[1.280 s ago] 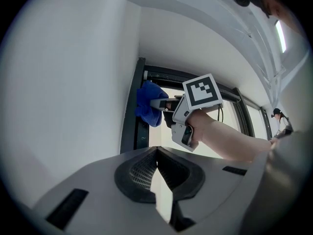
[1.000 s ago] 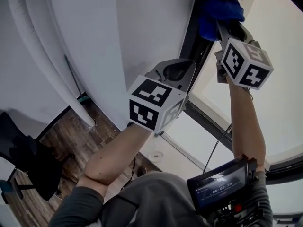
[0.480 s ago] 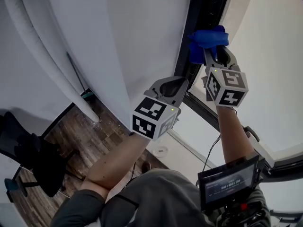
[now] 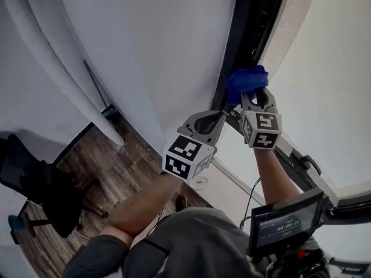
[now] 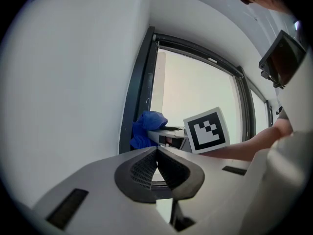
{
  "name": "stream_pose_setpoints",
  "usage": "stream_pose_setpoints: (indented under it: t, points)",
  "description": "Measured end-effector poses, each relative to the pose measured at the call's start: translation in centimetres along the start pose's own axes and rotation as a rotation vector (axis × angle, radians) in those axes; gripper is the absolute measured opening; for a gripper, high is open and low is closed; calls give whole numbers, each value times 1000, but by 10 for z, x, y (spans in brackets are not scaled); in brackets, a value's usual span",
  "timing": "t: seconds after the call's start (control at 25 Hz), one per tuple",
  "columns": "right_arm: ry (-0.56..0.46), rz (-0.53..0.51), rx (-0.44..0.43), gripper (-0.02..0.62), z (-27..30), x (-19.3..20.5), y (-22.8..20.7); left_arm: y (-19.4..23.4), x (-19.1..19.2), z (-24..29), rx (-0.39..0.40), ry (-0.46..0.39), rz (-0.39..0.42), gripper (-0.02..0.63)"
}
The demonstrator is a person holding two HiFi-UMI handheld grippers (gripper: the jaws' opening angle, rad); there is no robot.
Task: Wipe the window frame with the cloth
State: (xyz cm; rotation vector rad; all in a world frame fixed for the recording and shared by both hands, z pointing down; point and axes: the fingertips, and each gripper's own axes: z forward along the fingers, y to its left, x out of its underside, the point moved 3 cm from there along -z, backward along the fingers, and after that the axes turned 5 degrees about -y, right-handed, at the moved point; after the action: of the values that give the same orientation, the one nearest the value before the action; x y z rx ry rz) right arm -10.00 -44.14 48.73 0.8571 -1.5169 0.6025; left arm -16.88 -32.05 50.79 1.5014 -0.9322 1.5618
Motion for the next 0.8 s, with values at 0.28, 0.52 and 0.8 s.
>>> stream_pose_setpoints:
  t: [0.28,0.52,0.8]
  points:
    - [91,12,-10,127,-1,62,8,6,36,3,-14,45,-9,8]
    - [188,23,-12,127,-5,103,20,4,63,-1,1,82,-19,8]
    - [291,42,-13,129,-6,145,28,11,88,-2,-6,107,-31,8]
